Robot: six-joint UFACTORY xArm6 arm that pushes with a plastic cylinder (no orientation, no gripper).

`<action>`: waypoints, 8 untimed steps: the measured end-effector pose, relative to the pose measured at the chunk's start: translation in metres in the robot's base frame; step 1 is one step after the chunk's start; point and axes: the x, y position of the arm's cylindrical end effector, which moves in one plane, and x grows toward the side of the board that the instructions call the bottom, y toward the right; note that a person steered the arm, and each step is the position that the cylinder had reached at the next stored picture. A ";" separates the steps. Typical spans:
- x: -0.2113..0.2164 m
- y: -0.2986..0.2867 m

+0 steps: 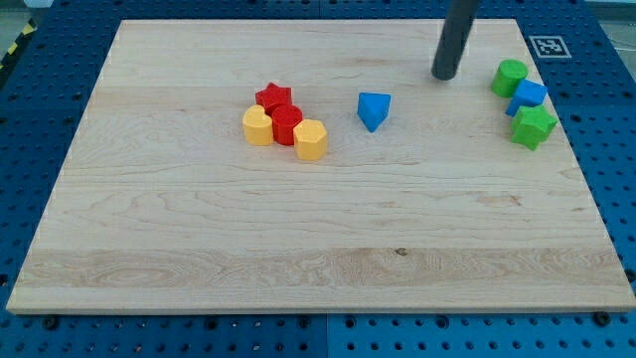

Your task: Move the blue triangle towards down

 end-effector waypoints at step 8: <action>0.052 -0.101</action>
